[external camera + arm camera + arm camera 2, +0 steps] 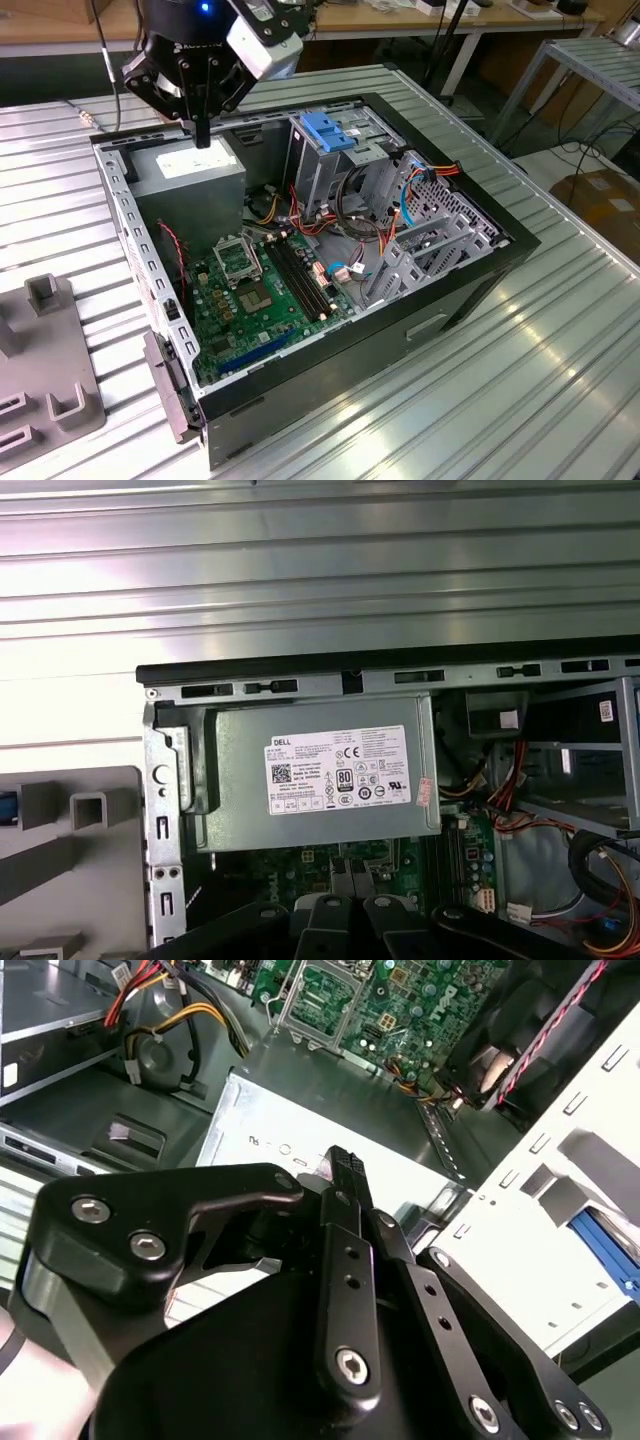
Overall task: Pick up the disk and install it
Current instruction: 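Reach for the disk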
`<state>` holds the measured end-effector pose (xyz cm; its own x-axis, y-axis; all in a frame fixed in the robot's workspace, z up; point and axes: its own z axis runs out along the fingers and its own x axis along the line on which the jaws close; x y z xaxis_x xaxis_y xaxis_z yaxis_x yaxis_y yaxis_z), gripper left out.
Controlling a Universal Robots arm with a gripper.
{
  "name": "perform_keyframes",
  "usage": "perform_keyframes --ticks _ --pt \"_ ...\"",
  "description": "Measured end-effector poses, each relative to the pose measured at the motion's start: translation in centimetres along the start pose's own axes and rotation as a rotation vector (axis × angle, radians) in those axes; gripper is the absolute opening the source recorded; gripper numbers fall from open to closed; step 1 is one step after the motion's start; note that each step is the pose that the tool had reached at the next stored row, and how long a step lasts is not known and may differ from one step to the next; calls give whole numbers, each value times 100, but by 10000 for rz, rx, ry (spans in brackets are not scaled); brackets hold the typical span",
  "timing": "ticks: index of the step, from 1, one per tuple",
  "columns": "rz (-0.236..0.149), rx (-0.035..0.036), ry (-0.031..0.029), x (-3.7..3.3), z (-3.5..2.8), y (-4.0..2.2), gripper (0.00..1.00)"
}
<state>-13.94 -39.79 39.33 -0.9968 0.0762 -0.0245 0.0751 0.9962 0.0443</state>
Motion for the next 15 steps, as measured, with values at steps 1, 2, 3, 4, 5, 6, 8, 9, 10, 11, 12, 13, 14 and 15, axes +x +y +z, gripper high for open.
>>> perform_keyframes --ticks 1,2,3,4,5,6,8,9,10,11,12,13,14,15 --pt "0 1 0 10 0 3 10" --pt "-1 0 0 34 -1 9 10" --pt "0 0 0 60 -1 14 10" --pt "0 0 0 98 -1 20 10" --pt "1 0 0 115 -2 23 10" --pt "0 0 0 129 -2 25 10" --pt "0 0 0 176 -3 31 10" --pt "-1 1 1 189 -4 32 10" --pt "0 0 0 214 -4 34 10" --pt "1 0 0 239 -4 35 10" --pt "0 0 0 250 -5 35 10" --pt "0 -1 0 263 -5 35 10" --pt "0 0 0 281 -5 35 10" --pt "0 -1 0 304 -6 34 10"
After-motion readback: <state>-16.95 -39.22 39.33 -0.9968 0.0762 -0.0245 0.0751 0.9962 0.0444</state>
